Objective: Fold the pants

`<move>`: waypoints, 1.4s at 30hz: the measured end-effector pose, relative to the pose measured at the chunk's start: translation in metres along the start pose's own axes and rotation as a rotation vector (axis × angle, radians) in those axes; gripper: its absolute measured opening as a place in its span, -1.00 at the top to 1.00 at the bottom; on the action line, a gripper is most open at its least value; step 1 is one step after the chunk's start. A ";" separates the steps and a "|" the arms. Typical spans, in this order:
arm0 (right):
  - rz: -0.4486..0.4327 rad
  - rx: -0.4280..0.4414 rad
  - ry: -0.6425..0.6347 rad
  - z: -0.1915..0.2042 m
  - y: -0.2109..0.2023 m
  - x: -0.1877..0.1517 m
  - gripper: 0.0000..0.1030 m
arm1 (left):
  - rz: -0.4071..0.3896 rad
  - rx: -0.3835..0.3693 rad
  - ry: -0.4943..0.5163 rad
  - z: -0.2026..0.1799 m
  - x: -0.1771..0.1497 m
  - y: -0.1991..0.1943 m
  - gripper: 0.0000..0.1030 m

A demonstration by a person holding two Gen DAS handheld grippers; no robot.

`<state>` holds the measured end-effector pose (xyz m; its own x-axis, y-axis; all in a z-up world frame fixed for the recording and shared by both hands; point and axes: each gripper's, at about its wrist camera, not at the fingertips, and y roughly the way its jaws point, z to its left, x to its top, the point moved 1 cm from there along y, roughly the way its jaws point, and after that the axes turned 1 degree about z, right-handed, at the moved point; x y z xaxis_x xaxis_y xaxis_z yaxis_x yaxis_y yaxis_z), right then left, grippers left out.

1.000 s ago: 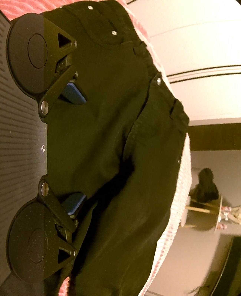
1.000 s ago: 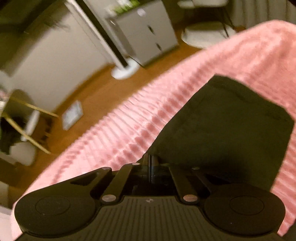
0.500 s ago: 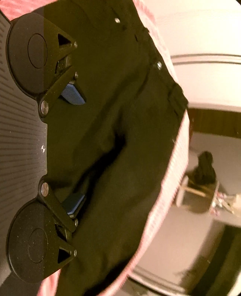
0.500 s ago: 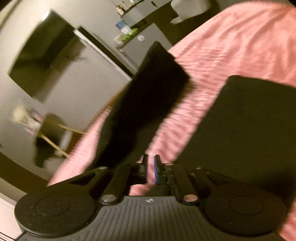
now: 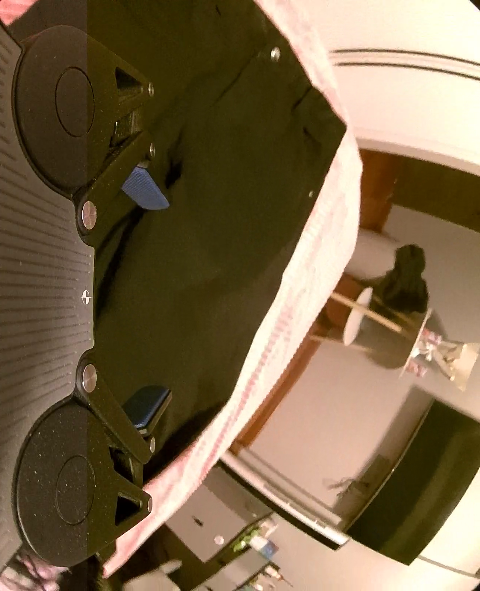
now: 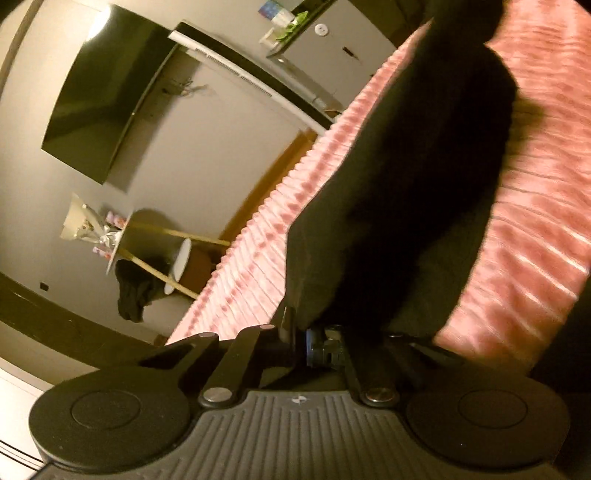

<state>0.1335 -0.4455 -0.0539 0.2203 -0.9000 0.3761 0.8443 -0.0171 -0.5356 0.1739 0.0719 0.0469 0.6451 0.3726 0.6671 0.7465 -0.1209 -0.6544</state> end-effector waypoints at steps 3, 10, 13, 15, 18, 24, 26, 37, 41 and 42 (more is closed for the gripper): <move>-0.012 0.036 -0.065 0.010 -0.043 -0.011 0.93 | -0.004 -0.024 -0.005 -0.002 0.011 0.008 -1.00; 0.079 0.063 -0.148 -0.036 -0.115 -0.058 0.94 | 0.094 -0.080 -0.133 0.005 0.035 0.063 -1.00; 0.195 0.030 -0.035 -0.068 -0.103 -0.063 0.94 | 0.138 -0.051 -0.200 0.018 0.039 0.093 -1.00; 0.202 0.053 -0.006 -0.075 -0.102 -0.060 0.94 | 0.147 -0.070 -0.233 0.021 0.039 0.107 -1.00; 0.193 0.073 -0.009 -0.078 -0.103 -0.058 0.93 | 0.153 -0.069 -0.252 0.021 0.039 0.123 -0.65; 0.183 0.089 0.000 -0.081 -0.093 -0.060 0.93 | 0.188 -0.058 -0.178 0.011 0.043 0.154 -0.22; 0.176 0.089 0.002 -0.083 -0.089 -0.059 0.93 | 0.202 -0.049 -0.191 0.011 0.043 0.164 0.46; 0.093 0.122 0.141 -0.096 -0.093 -0.053 0.94 | 0.024 -0.192 -0.260 0.036 0.013 0.072 0.91; -0.002 0.131 0.120 -0.088 -0.121 -0.048 0.94 | -0.041 -0.210 -0.253 0.049 -0.026 -0.002 0.91; -0.032 0.137 0.118 -0.087 -0.133 -0.048 0.94 | -0.052 -0.216 -0.250 0.055 -0.039 -0.022 0.92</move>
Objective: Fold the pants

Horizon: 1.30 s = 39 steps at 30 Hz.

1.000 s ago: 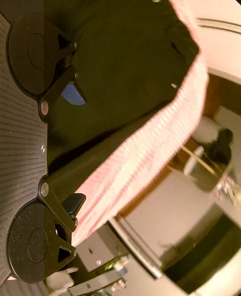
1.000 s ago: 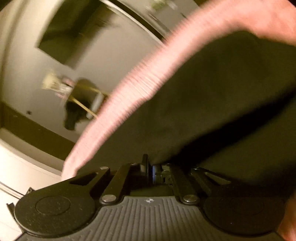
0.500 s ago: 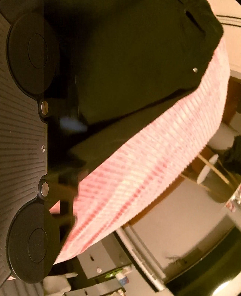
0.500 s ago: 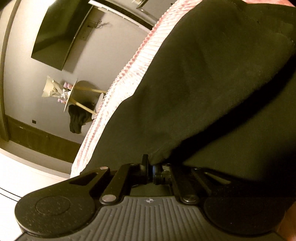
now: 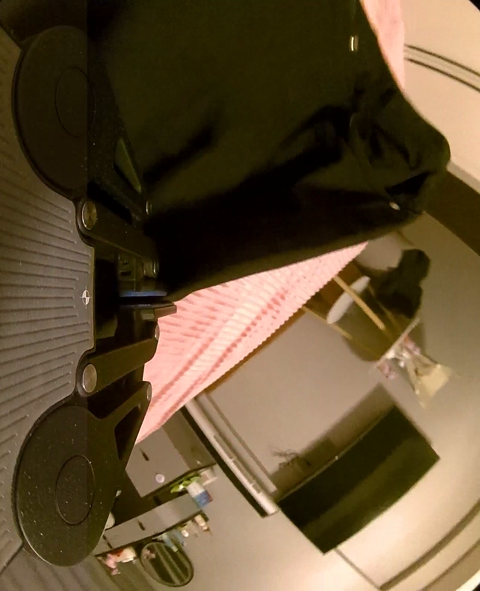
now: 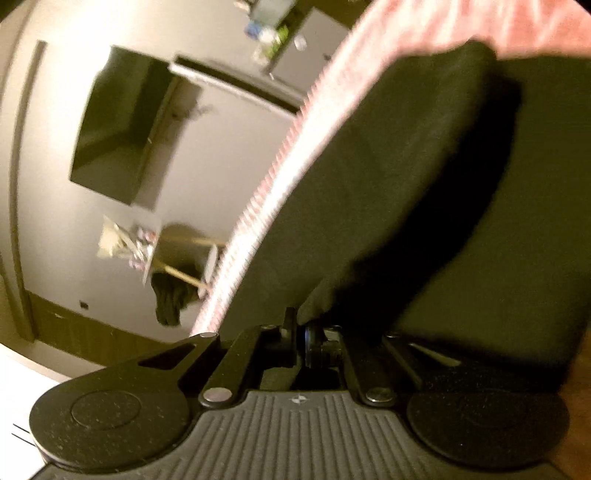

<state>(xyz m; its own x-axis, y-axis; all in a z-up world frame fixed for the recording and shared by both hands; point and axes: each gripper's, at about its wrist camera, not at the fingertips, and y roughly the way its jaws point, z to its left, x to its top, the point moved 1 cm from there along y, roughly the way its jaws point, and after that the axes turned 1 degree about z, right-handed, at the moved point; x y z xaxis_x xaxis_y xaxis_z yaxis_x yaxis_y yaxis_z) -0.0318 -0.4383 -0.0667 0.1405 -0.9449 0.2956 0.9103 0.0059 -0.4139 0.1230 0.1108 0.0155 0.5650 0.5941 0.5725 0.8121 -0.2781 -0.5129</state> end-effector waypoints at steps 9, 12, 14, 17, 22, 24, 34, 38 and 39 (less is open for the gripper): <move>-0.039 -0.086 -0.192 0.034 -0.054 -0.008 0.93 | -0.023 0.088 -0.058 0.057 -0.031 -0.107 0.56; -0.020 -0.130 -0.212 0.035 -0.051 -0.007 0.93 | -0.100 0.128 -0.097 0.073 -0.004 -0.104 -0.56; -0.015 -0.141 -0.193 0.032 -0.049 -0.004 0.93 | -0.129 0.139 -0.080 0.071 0.020 -0.092 -0.69; -0.007 -0.161 -0.179 0.032 -0.045 -0.003 0.93 | -0.135 0.152 -0.028 0.056 0.055 -0.061 -0.86; -0.002 -0.189 -0.179 0.023 -0.050 -0.007 0.93 | -0.020 0.239 0.066 0.034 0.090 0.017 -0.79; 0.003 -0.194 -0.164 0.019 -0.047 -0.005 0.93 | 0.052 0.248 0.035 0.040 0.095 0.038 0.11; -0.024 -0.194 -0.162 0.022 -0.061 0.005 0.93 | -0.021 0.047 -0.083 0.076 0.049 -0.058 0.87; 0.001 -0.204 -0.242 0.028 -0.077 0.016 0.92 | 0.068 0.083 -0.142 0.116 0.010 -0.098 0.81; 0.026 -0.212 -0.252 0.028 -0.076 0.018 0.92 | 0.100 0.104 -0.160 0.120 0.004 -0.097 0.79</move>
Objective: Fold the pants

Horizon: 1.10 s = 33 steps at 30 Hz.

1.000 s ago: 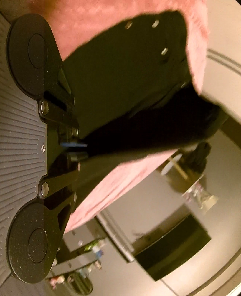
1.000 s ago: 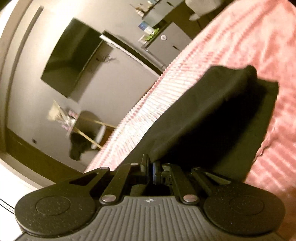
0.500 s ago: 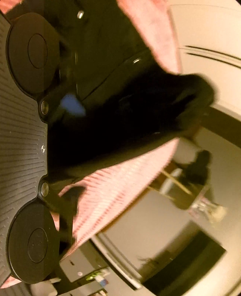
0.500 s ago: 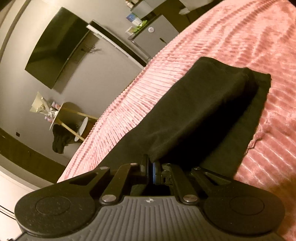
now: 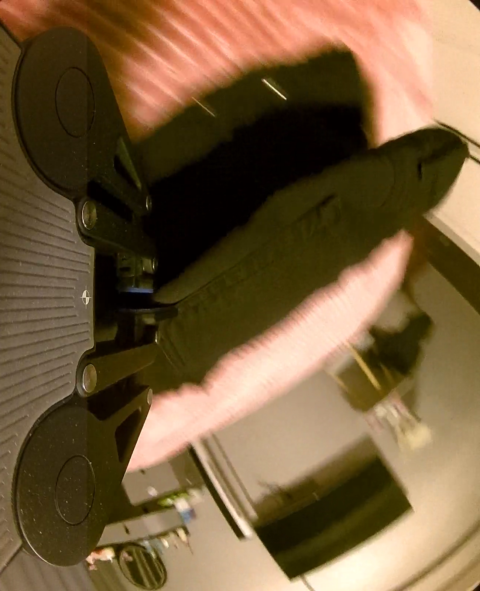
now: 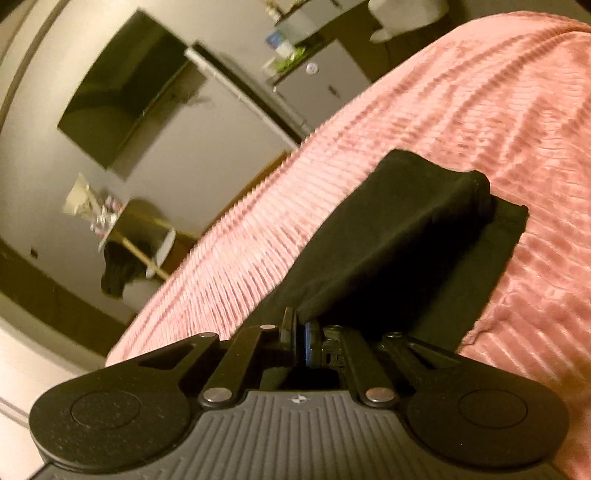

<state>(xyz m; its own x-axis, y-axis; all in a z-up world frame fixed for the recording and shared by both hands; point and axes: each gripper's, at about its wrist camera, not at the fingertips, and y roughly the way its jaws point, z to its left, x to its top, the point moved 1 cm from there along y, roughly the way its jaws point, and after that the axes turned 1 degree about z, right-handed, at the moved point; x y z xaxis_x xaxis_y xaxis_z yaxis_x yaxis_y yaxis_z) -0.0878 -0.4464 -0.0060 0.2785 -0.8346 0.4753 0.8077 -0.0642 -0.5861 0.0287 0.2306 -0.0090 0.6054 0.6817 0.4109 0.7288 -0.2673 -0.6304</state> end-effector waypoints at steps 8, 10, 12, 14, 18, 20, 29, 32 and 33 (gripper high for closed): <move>0.072 -0.037 0.073 -0.022 0.012 0.003 -0.01 | -0.052 0.122 -0.101 0.022 0.005 0.006 -0.14; 0.012 -0.014 0.123 -0.030 0.009 0.007 -0.05 | -0.075 0.115 -0.105 0.016 0.008 0.008 -0.24; -0.002 -0.003 0.160 -0.037 0.011 0.009 0.02 | -0.091 0.114 -0.133 0.017 0.008 0.012 -0.21; -0.005 -0.012 0.160 -0.039 0.015 0.011 0.57 | -0.103 0.120 -0.153 0.031 0.003 0.005 -0.13; -0.057 -0.031 0.063 -0.020 0.002 0.026 0.90 | -0.105 0.120 -0.174 0.041 -0.005 0.002 0.04; -0.166 0.039 -0.050 -0.001 -0.020 0.034 0.92 | -0.108 0.121 -0.189 0.046 -0.008 -0.003 0.08; -0.067 -0.239 0.031 -0.058 -0.018 0.030 0.24 | -0.107 0.114 -0.211 0.052 -0.009 -0.002 -0.02; -0.163 -0.273 0.073 -0.060 -0.038 0.028 0.24 | -0.139 0.102 -0.232 0.053 -0.007 -0.010 -0.10; -0.187 -0.301 0.041 -0.053 -0.042 0.029 0.24 | -0.154 0.105 -0.235 0.053 -0.006 -0.011 -0.11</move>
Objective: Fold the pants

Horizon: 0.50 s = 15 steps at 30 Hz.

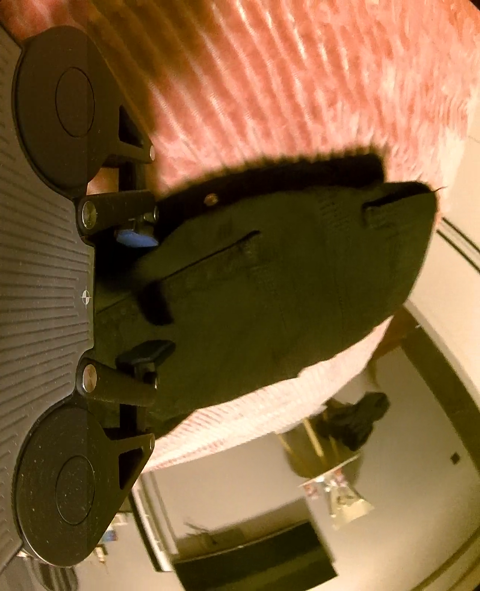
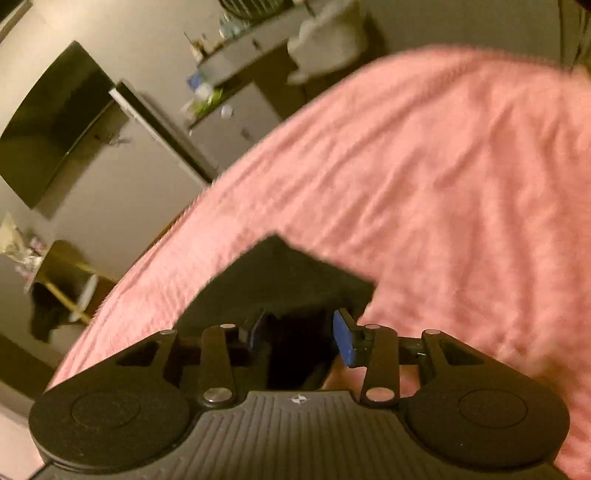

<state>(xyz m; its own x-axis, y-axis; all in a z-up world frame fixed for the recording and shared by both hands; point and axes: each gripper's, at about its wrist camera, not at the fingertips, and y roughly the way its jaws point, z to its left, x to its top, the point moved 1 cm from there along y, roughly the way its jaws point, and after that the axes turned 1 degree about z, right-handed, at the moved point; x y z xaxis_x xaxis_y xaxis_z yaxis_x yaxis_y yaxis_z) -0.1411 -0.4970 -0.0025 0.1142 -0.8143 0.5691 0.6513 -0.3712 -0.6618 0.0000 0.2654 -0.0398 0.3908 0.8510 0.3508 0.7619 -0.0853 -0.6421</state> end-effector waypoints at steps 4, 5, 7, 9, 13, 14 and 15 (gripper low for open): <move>-0.131 0.014 -0.194 0.051 -0.023 0.001 0.23 | -0.017 0.001 -0.016 0.003 0.010 -0.001 -0.07; -0.125 0.053 -0.228 0.063 -0.025 -0.001 0.23 | -0.013 -0.007 -0.029 0.004 0.012 -0.001 -0.06; -0.063 0.156 -0.311 0.097 -0.020 -0.012 0.23 | -0.021 -0.021 -0.010 0.003 0.014 -0.004 0.13; 0.020 0.268 -0.394 0.139 -0.010 -0.034 0.24 | -0.020 0.010 0.046 0.001 0.016 -0.005 0.46; 0.219 0.479 -0.535 0.226 0.011 -0.094 0.39 | -0.018 0.012 0.107 0.003 0.021 -0.010 0.66; 0.293 0.542 -0.579 0.254 0.017 -0.116 0.40 | -0.023 0.003 0.107 0.005 0.022 -0.012 0.64; 0.344 0.584 -0.613 0.274 0.020 -0.132 0.39 | -0.037 0.009 0.107 0.008 0.023 -0.015 0.58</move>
<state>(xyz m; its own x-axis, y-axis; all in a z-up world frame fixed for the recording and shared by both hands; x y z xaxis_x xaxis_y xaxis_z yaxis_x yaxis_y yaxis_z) 0.0623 -0.2750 0.0429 0.6420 -0.3966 0.6562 0.7646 0.2686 -0.5858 -0.0065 0.2904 -0.0280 0.4158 0.7933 0.4448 0.7722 -0.0496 -0.6335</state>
